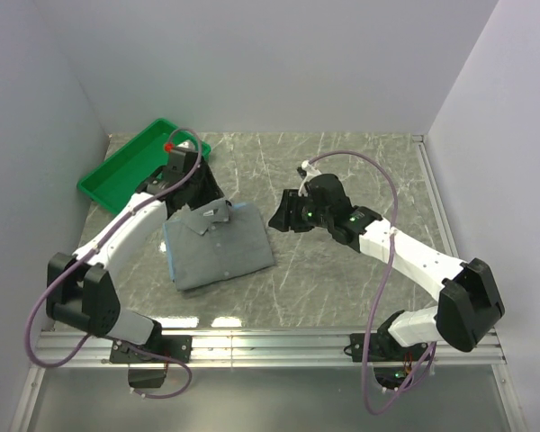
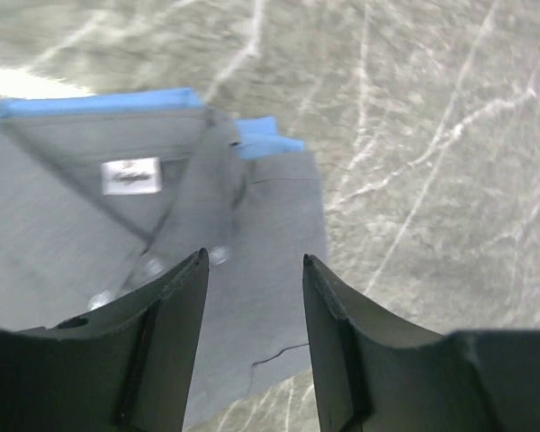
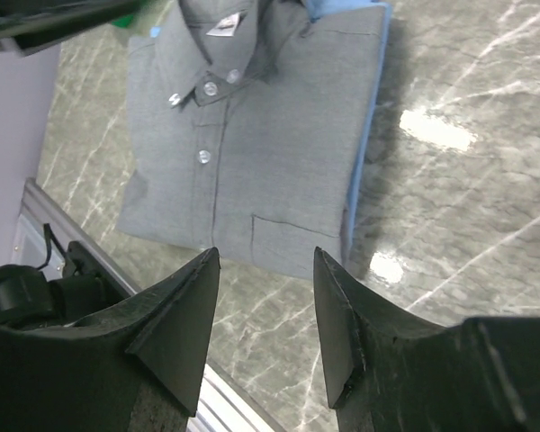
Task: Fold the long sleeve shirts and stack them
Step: Neatly place the folded shirt to the corner
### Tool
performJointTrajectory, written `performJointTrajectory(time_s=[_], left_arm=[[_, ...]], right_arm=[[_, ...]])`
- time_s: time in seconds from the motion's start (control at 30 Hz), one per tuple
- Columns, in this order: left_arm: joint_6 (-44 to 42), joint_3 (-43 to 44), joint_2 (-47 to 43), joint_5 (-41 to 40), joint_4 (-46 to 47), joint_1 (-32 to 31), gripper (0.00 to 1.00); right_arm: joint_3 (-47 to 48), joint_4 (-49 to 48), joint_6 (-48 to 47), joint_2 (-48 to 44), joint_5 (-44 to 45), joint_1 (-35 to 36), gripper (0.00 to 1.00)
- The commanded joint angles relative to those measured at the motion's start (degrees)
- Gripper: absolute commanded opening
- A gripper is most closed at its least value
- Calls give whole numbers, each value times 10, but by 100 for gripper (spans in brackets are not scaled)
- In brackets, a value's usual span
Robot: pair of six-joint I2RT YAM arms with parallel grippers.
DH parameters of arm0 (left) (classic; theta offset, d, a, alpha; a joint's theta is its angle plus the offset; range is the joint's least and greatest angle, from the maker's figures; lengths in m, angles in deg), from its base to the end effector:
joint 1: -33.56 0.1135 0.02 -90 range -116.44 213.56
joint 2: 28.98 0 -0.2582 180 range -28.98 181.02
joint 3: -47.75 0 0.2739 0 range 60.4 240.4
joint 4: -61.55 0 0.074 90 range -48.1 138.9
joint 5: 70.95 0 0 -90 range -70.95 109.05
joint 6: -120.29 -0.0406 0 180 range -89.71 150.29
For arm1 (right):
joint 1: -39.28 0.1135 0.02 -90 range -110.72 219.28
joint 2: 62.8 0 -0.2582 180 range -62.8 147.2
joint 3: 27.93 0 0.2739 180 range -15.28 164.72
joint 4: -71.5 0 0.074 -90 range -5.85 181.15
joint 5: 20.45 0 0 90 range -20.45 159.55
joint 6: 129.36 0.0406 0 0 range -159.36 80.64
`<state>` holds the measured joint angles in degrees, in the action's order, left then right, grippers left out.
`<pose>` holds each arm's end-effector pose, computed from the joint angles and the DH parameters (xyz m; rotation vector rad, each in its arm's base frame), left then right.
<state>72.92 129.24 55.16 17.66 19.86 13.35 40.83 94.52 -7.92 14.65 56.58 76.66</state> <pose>0.3280 -0.1197 0.2776 -0.4791 2.3541 -0.5023 0.2577 0.2083 0.2645 -0.2596 2.2445 0.9220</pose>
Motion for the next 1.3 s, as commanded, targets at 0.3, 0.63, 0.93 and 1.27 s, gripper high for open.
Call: performJointTrajectory(time_s=[0.3,0.63,0.93,1.27], left_arm=[[20,-151,-151,-108,-66,94,82],[-26,-252,-128,-25,13,218,81],[-40,-236,-8,9,50,229,63],[40,-253,58,89,126,111,15]], right_arm=[[26,2,5,63,-18,-7,70],[10,4,-29,10,-31,-8,72],[-14,11,-58,-65,-28,-8,72],[-2,44,-81,-121,20,-7,72]])
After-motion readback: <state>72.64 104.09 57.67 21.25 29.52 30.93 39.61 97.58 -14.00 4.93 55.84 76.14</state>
